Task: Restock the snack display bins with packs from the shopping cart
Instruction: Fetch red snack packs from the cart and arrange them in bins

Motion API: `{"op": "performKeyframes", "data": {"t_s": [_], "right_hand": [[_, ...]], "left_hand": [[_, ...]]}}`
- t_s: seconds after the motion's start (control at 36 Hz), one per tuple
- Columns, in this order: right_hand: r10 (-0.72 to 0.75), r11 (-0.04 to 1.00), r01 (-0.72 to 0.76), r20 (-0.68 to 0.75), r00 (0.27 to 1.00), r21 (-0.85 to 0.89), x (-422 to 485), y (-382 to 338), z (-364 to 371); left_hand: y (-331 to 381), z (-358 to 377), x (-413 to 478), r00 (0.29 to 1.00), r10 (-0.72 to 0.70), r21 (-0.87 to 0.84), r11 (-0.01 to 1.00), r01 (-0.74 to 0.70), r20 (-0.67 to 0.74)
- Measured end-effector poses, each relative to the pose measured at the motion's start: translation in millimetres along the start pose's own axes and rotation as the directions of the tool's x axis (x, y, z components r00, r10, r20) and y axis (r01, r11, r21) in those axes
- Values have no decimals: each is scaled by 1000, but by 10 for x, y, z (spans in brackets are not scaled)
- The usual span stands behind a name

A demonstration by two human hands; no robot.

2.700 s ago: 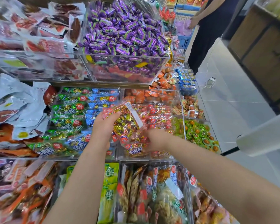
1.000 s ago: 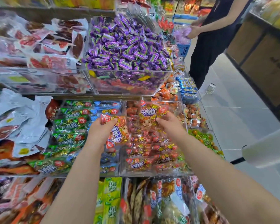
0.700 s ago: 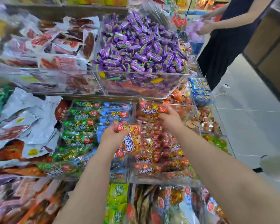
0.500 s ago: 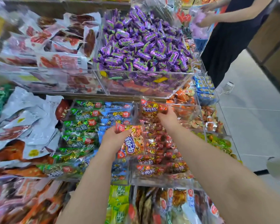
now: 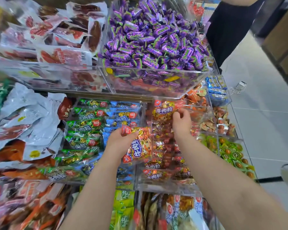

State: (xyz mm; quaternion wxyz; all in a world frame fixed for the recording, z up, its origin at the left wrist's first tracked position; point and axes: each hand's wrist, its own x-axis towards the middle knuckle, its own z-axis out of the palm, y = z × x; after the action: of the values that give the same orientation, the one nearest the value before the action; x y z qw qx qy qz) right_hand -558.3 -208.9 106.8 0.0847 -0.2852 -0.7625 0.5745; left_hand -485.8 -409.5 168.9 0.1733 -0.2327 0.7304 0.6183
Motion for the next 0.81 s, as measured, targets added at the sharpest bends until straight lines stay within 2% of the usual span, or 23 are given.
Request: {"op": "performKeyframes", "data": {"t_s": [0.08,0.14,0.22,0.31,0.39,0.47,0.53,0.61,0.72,0.81], "right_hand": [[-79,971,111,154,985,-213,-23,46,8],[-95,950,142,176,980,-279,-28,50,18],[-65,957,110,172,983,-270,-38,14,1],[-49,985,74,156,987,-158,-70,6,-41],[-103,989,118,149,983,-91,-157,22,-89],[-167,963,194,150,974,-185,-243,49,-116],[-165,959,184,104,981,-216,-303,27,-132],[-175,979,177,30,984,-102,-402,1,-163],[-286,938,305,132,949,-163,-561,25,-188],[-358,894,375,114,927,-243,-559,0,-219]], "left_hand": [[2,8,10,1000,3,-1,1000,-3,0],[-2,14,15,1000,4,2,1000,-4,-10],[-14,13,24,1000,-1,-13,1000,1,-16],[-12,13,28,1000,-7,-34,999,7,-15],[-12,12,26,1000,-8,-26,1000,8,-19],[4,12,2,1000,-14,-26,1000,14,-15],[30,10,-25,1000,-28,-12,1000,28,4],[82,4,-80,1000,-31,-16,999,31,4],[145,30,-158,1000,-19,-51,999,20,19],[159,53,-173,999,-9,-38,999,11,35]]}}
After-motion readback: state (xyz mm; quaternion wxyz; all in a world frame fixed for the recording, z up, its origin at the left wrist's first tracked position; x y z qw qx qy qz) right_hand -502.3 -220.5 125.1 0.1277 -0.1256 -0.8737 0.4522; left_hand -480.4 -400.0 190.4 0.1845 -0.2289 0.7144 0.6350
